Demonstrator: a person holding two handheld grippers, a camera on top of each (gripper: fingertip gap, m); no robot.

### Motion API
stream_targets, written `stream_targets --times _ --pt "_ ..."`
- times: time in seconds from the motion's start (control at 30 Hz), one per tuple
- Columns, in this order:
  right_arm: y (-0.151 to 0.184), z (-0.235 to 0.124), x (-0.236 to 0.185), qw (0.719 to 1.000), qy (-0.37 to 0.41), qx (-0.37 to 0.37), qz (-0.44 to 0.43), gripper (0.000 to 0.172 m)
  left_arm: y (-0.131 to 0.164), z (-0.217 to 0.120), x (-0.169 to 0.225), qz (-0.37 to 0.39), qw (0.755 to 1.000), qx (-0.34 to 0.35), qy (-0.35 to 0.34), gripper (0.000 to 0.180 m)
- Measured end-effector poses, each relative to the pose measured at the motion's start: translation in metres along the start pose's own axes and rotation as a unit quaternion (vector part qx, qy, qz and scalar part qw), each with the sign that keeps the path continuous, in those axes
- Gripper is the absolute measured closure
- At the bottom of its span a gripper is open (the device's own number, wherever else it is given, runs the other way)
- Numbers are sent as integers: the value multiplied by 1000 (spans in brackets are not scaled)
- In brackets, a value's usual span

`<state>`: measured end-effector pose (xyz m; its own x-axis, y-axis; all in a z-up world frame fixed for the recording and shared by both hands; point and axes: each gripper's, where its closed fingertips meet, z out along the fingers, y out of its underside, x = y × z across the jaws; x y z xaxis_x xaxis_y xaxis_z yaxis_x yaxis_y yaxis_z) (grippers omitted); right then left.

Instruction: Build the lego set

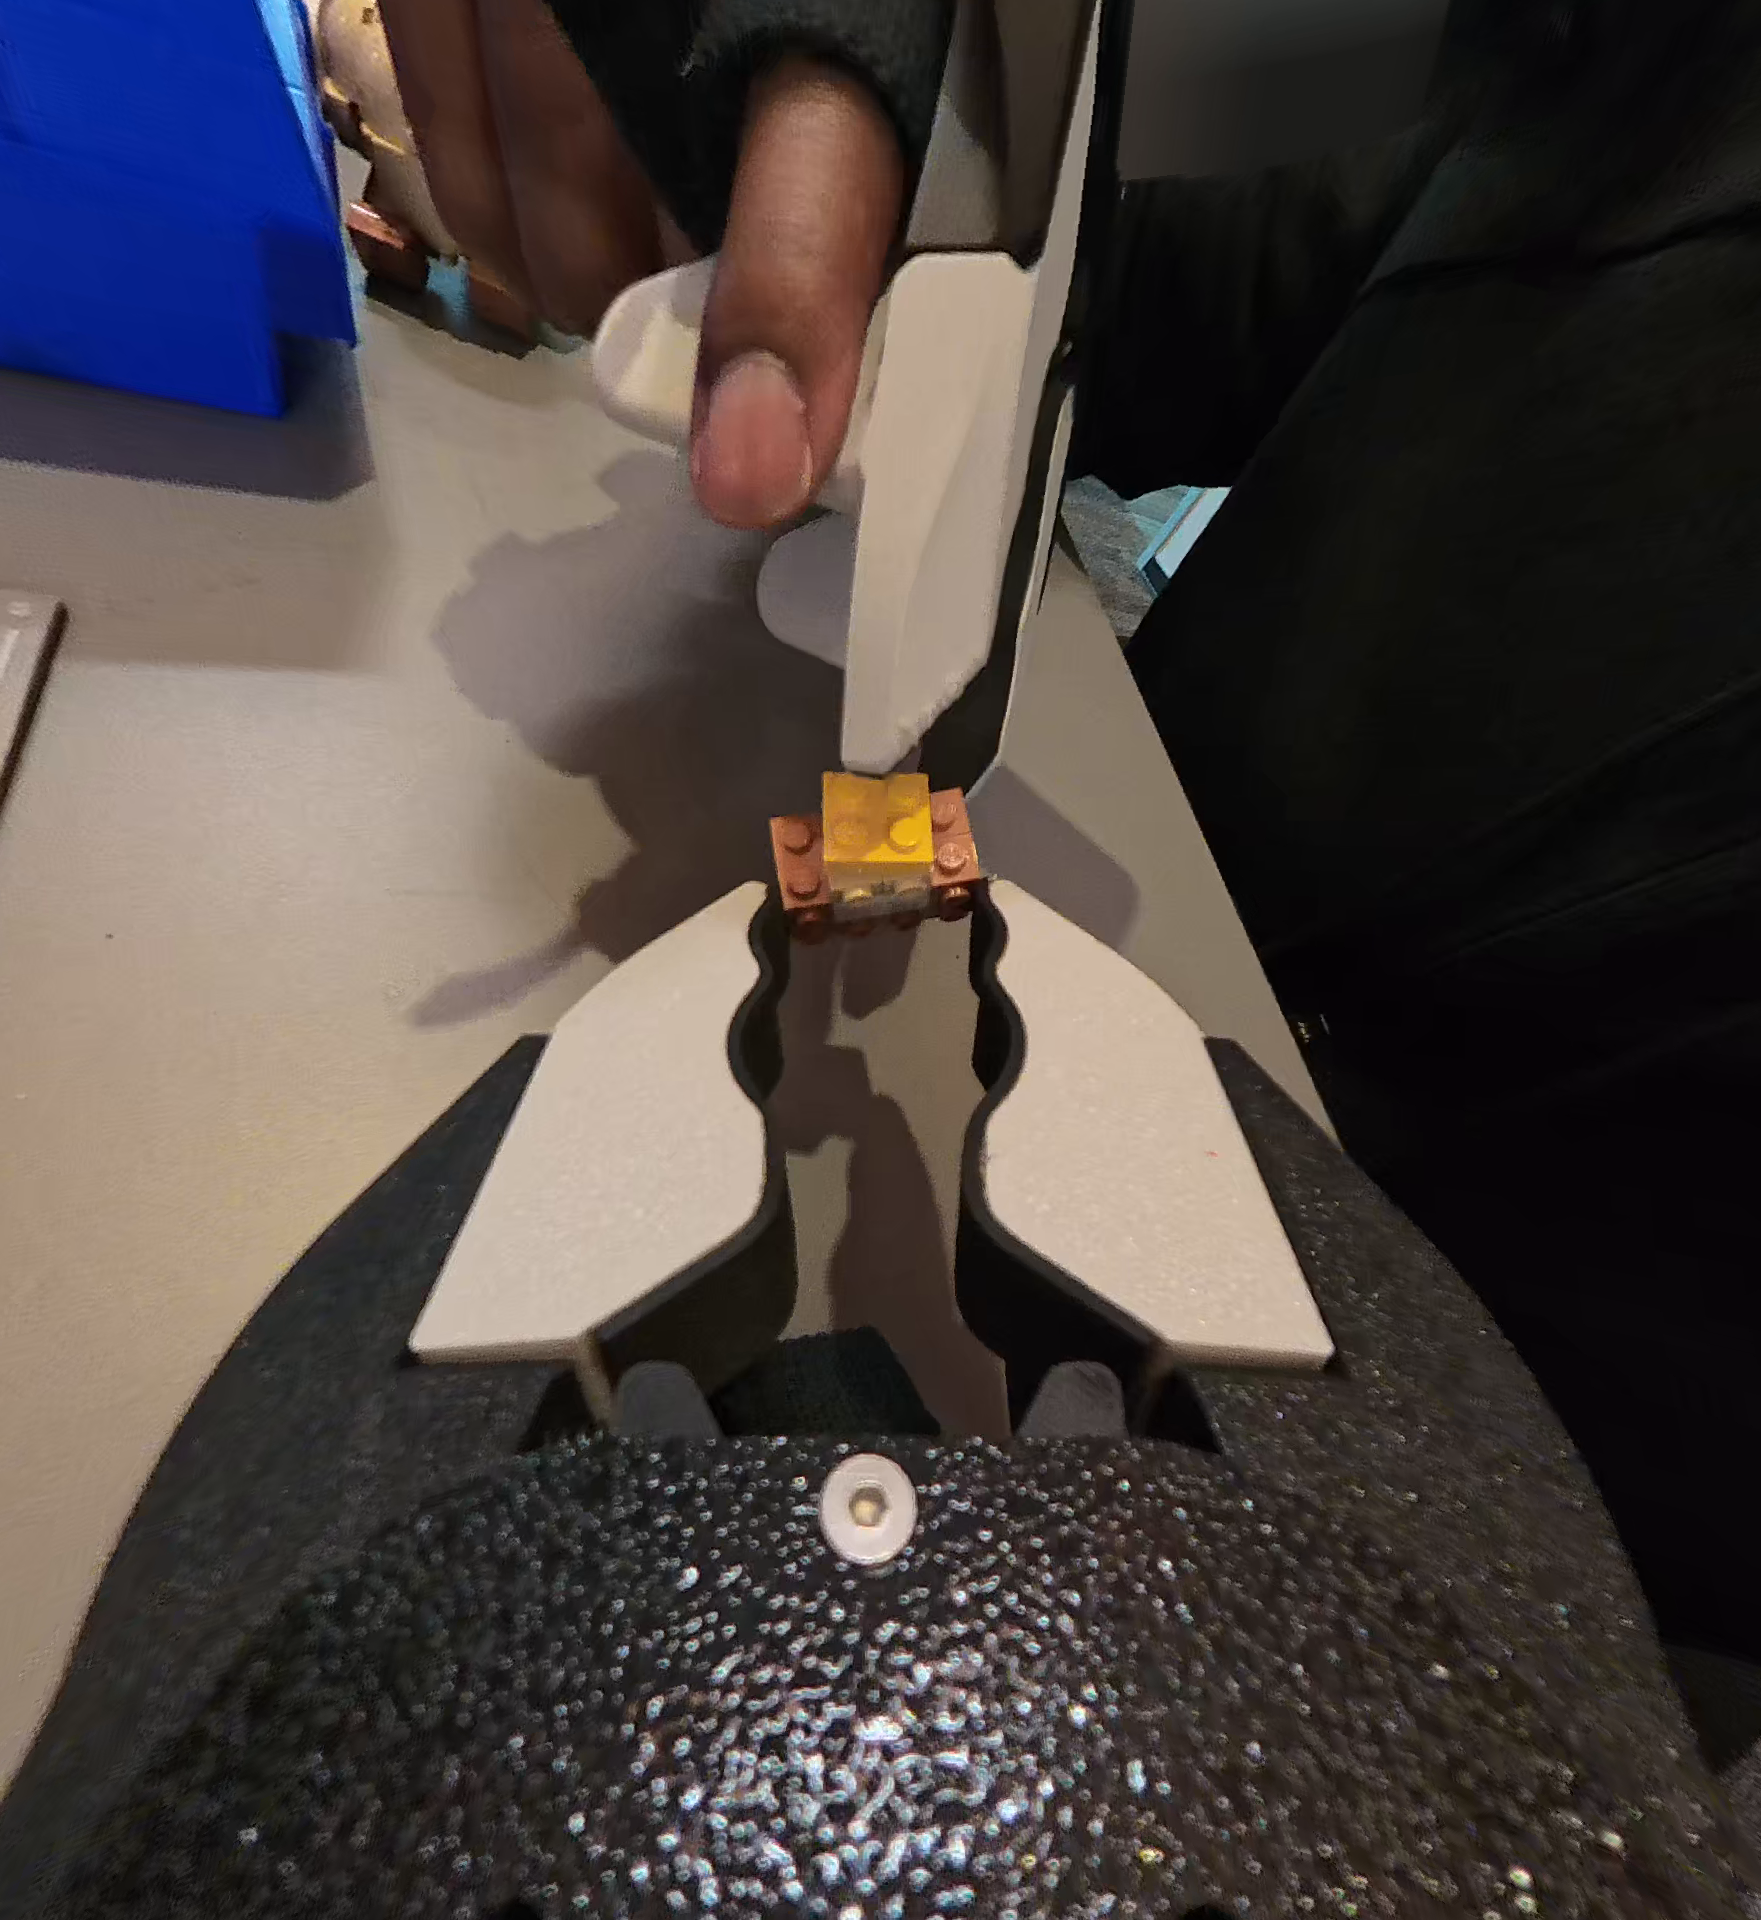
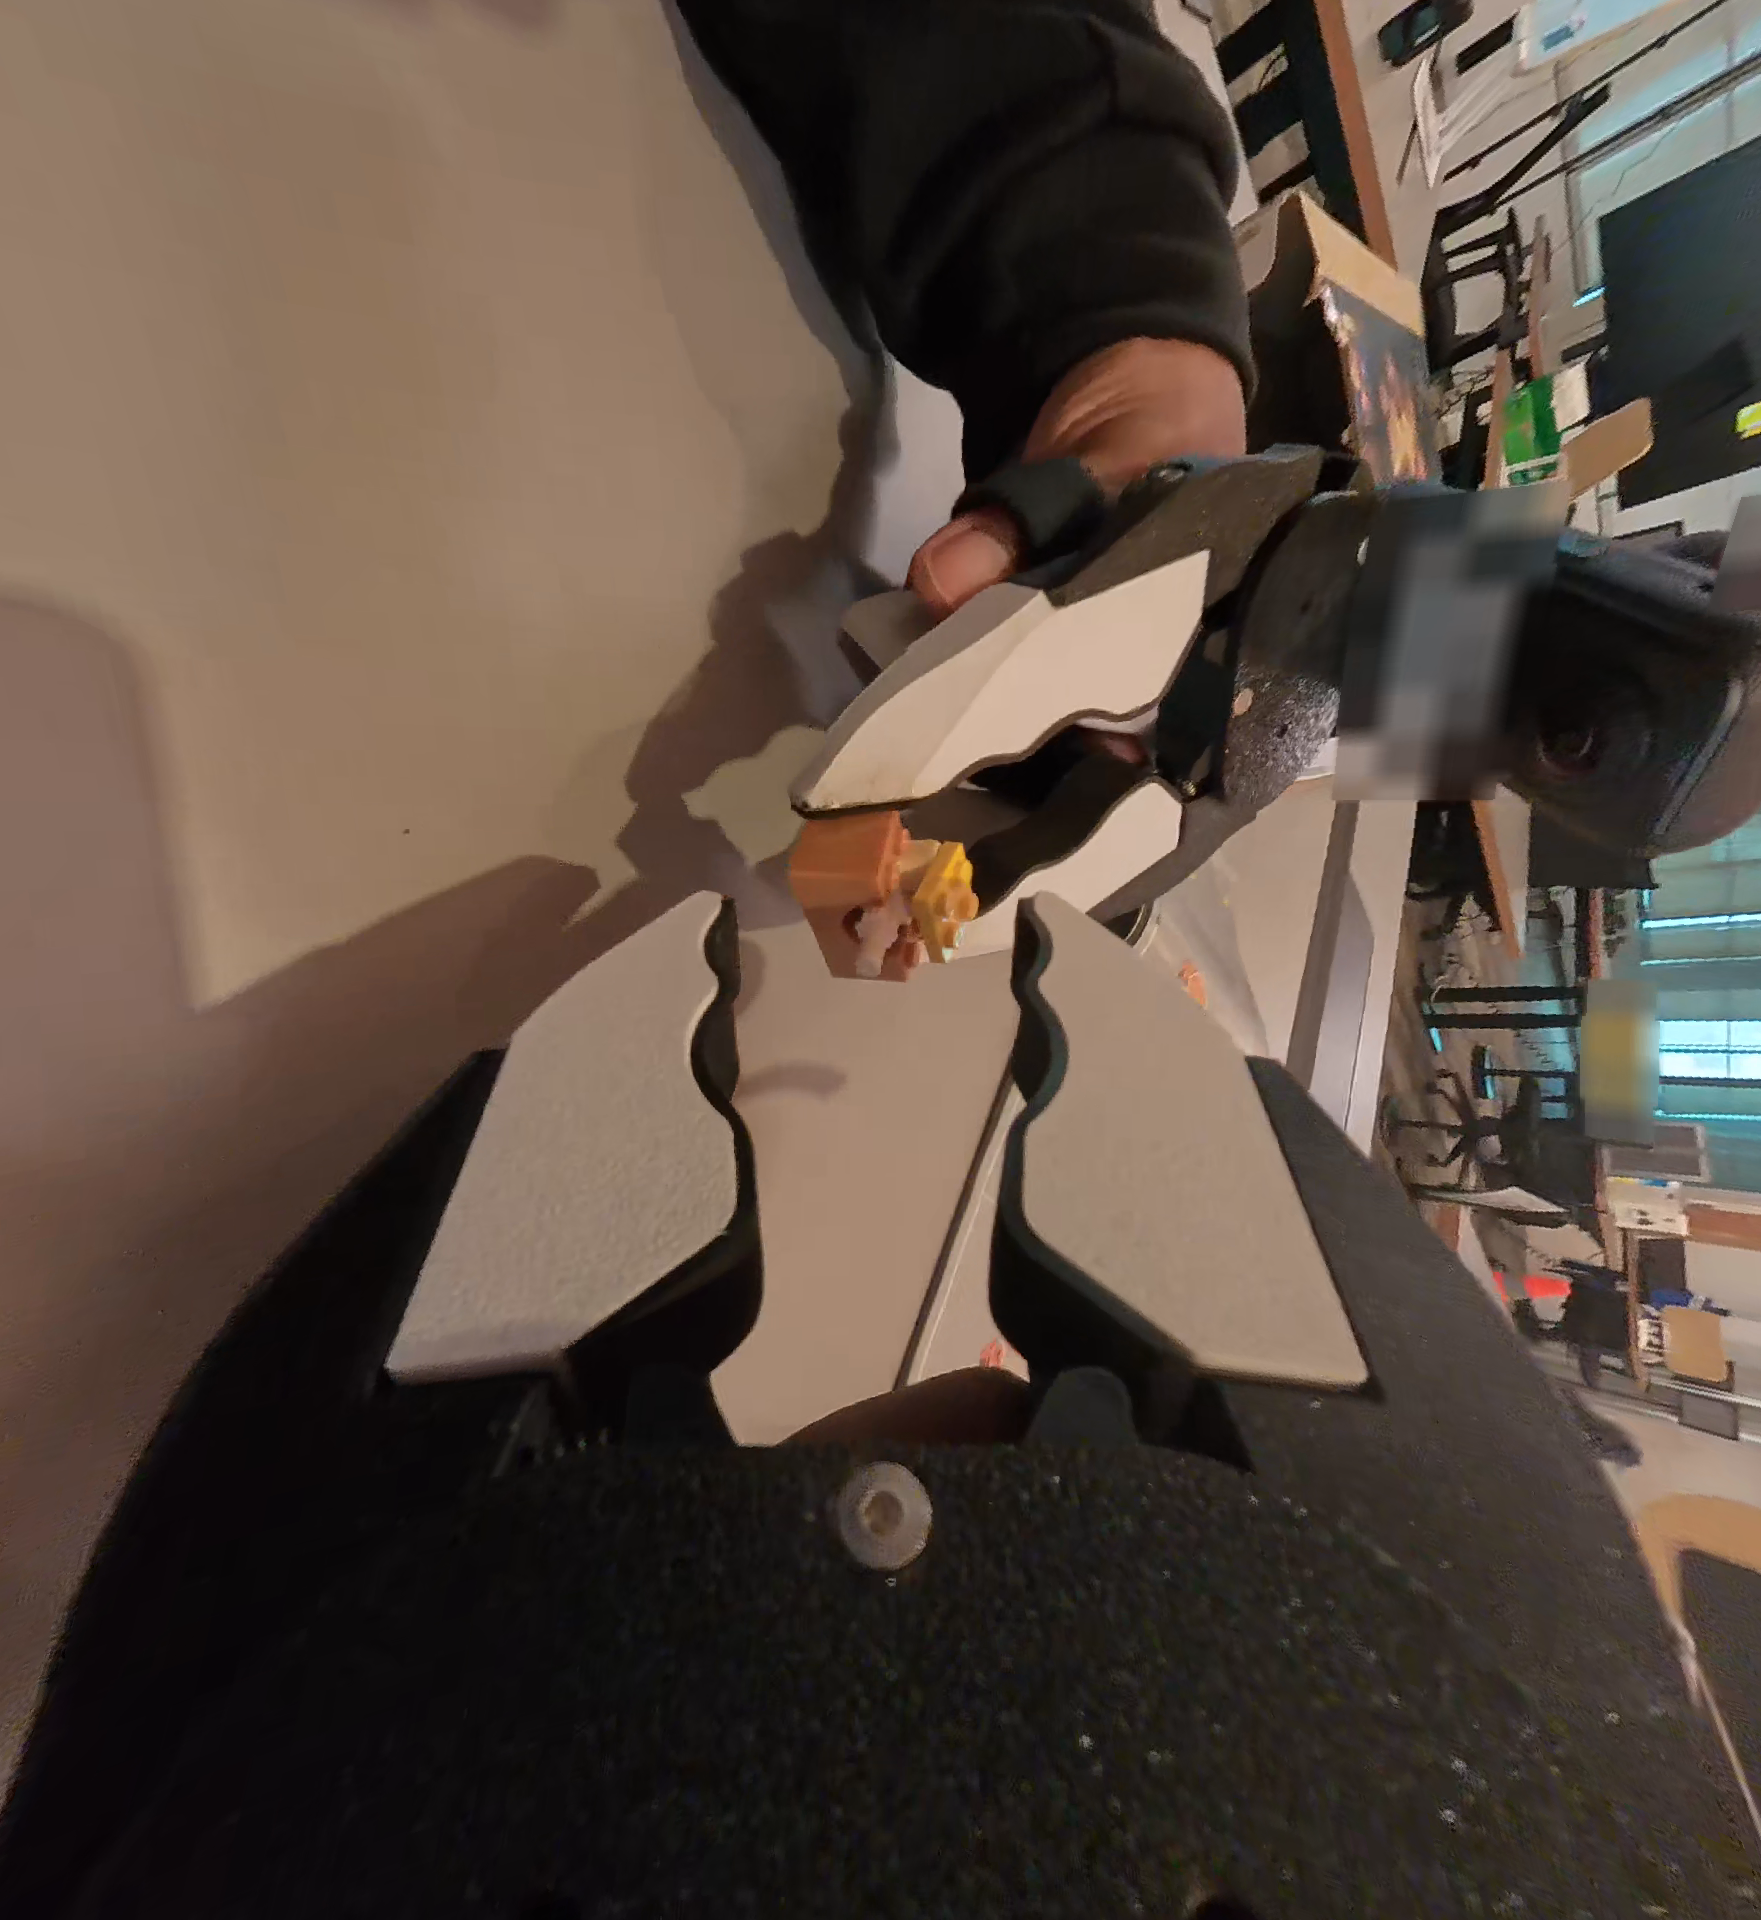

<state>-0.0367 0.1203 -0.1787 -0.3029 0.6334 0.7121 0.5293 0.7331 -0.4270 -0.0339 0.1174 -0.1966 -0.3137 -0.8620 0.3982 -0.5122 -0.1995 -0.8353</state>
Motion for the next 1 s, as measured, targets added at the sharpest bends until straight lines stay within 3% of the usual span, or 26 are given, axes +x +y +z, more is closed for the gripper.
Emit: stream_targets --times 0.5,1.0 --pt "-15 5 -8 999 0 39 -17 138 2 7 18 21 999 -22 35 147" --pt "-15 8 -11 999 -8 53 -1 139 5 8 19 11 999 -25 46 148"
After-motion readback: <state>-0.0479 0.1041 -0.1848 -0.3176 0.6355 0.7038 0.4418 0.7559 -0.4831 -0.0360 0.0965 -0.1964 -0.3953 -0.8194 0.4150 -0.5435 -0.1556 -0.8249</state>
